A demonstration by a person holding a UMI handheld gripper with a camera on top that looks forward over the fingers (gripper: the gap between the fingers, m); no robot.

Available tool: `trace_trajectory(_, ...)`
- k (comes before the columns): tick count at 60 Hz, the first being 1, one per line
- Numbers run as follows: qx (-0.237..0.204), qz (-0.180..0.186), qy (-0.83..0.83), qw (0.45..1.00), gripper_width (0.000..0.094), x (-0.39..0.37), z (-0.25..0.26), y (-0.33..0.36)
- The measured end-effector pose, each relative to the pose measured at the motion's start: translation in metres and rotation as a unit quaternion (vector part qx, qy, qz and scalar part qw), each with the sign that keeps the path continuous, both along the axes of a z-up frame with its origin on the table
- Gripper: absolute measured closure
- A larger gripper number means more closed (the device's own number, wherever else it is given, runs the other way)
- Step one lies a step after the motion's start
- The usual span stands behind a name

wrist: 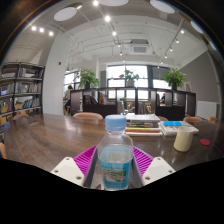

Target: Pour water

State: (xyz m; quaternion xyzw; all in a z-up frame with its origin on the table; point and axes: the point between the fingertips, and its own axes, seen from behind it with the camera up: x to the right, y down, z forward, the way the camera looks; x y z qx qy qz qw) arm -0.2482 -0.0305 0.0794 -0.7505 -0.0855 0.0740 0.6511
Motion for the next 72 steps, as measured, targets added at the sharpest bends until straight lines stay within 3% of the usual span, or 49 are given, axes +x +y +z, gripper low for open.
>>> trace_trajectory(2,0.005,-0.008,0.000,1.000,0.0446,0.005,0.002,0.003)
trace_trajectory(16,0.002,0.003,0.019,1.000,0.0636,0.004,0.002,0.003)
trace_trajectory(29,-0.008,0.005,0.046,0.999,0.0639,0.012,0.005,0.014)
trace_trajectory(43,-0.034,-0.042,0.231,0.971,0.0639,0.078,0.047,0.080)
trace_trajectory(59,-0.038,-0.074,0.554,0.828,0.0641,0.145,0.090,0.141)
trace_trajectory(72,-0.018,-0.074,0.777,0.625,0.0634,0.197,0.116,0.159)
